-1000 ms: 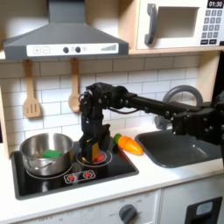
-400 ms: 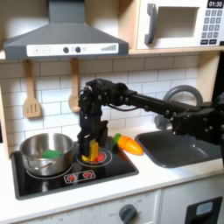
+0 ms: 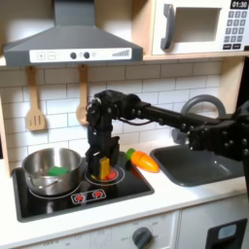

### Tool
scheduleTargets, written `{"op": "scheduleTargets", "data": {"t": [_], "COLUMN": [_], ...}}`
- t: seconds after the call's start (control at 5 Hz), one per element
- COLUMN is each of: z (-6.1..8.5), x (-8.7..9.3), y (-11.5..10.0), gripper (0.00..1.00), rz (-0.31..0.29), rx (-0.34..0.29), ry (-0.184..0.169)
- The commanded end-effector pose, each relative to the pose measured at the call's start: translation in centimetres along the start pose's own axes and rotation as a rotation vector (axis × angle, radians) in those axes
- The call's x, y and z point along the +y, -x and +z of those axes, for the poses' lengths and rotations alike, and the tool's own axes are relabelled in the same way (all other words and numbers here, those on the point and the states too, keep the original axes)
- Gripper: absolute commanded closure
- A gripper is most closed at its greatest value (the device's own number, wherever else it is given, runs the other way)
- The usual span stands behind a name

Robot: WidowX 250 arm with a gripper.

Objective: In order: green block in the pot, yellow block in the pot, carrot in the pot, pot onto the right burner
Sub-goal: 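Put the yellow block in the pot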

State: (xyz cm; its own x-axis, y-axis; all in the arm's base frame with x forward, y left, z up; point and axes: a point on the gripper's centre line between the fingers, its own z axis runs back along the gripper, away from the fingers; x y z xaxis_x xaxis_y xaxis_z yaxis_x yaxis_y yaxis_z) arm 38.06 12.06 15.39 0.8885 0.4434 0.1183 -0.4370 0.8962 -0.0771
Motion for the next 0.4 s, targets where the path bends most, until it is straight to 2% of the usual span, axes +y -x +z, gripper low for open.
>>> {"op": "scheduleTargets", "data": {"t": [0.0,0.2], "z": [-0.66,-1.0], "x": [0.25,0.1], "y": [0.58,0.69], "gripper": [0.0,0.0], "rz": [-0.006,-0.007], "rx": [0.008,0.017], "ry": [-0.007,0.003]}}
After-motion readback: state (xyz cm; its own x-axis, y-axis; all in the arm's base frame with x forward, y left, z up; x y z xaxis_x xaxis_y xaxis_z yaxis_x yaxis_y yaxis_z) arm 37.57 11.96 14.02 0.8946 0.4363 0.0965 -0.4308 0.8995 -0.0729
